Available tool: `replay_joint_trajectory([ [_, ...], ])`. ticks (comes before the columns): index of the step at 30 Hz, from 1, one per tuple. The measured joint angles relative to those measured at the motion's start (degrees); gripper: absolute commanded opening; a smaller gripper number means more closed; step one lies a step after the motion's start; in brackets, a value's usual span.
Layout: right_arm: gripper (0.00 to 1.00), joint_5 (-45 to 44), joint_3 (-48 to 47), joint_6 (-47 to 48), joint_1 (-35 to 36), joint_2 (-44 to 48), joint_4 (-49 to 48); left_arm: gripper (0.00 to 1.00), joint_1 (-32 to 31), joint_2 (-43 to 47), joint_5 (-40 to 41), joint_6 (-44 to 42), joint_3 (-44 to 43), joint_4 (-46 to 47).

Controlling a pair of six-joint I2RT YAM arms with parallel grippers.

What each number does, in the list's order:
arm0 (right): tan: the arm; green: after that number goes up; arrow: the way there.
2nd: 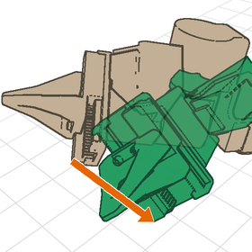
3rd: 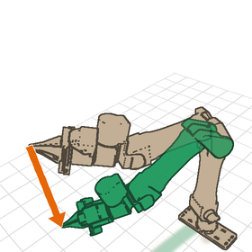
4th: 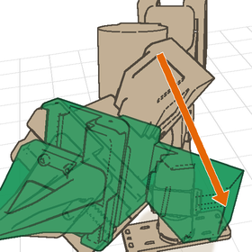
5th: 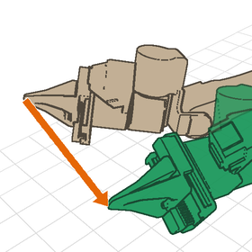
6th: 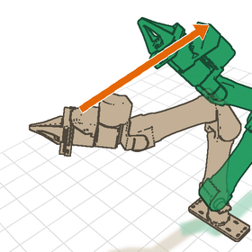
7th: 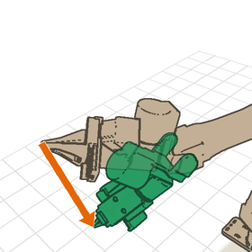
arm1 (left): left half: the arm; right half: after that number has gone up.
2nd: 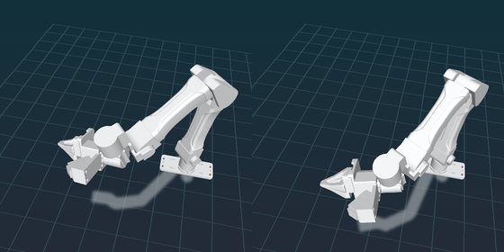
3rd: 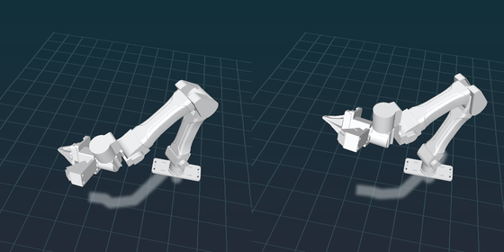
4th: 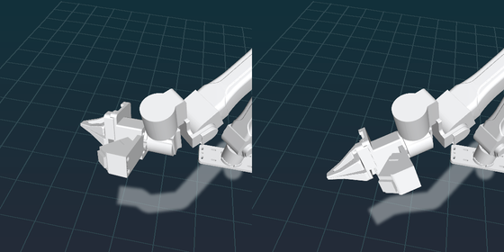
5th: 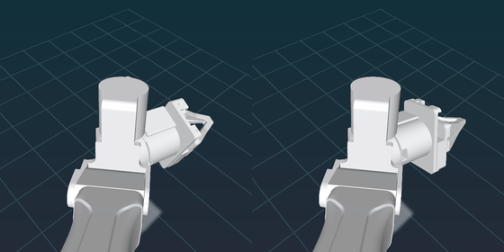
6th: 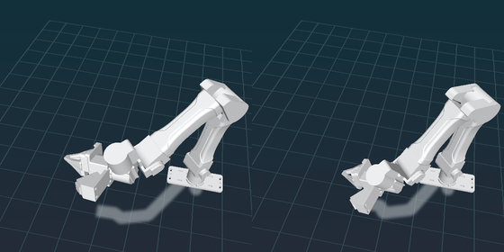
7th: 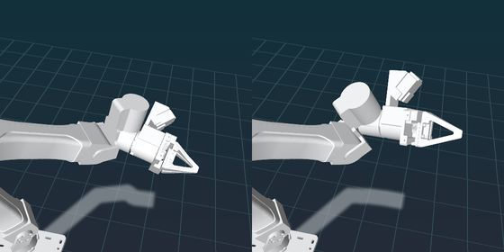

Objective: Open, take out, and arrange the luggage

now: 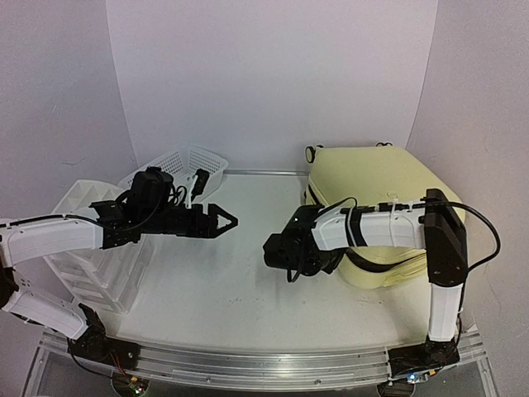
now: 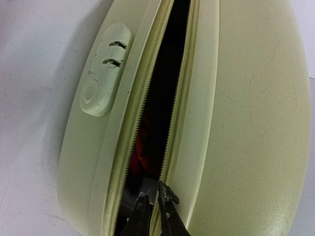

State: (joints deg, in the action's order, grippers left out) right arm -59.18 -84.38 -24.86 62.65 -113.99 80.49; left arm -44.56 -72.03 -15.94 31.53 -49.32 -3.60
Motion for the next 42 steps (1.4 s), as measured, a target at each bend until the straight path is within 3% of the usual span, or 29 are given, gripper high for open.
replay_joint_trajectory([
  [7,0.43,-4.9,-2.0,1.7,-2.5,1.3,3.4,0.87,0.0,-0.4,-0.4,0.0,0.0,0.0],
  [16,0.53,-14.2,-7.6,8.0,-8.9,5.7,3.4,0.87,0.1,-1.2,-1.0,-0.2,0.0,0.0],
  [18,0.59,-16.5,-9.7,10.0,-10.1,6.6,3.3,0.88,0.2,-1.6,-1.3,-0.2,-0.1,0.0],
  [25,0.71,-21.9,-16.0,24.5,-18.6,11.3,-3.8,0.88,0.1,-6.6,-3.8,0.1,-2.6,0.0],
  [30,0.84,-19.6,-16.9,37.8,-24.7,17.3,-14.6,0.89,-1.5,-13.7,-5.1,1.0,-5.9,-0.1],
  [35,0.89,-14.7,-20.7,46.7,-32.6,19.3,-23.9,0.91,-7.3,-22.7,-4.9,3.1,-12.5,-0.5],
  [40,0.95,-4.5,-20.9,46.5,-45.9,18.8,-22.0,0.93,-12.5,-32.1,-2.8,6.1,-22.3,-0.7],
  [42,0.98,-2.6,-20.9,46.4,-47.5,18.4,-21.2,0.94,-13.9,-35.4,-1.4,6.8,-26.7,-0.6],
])
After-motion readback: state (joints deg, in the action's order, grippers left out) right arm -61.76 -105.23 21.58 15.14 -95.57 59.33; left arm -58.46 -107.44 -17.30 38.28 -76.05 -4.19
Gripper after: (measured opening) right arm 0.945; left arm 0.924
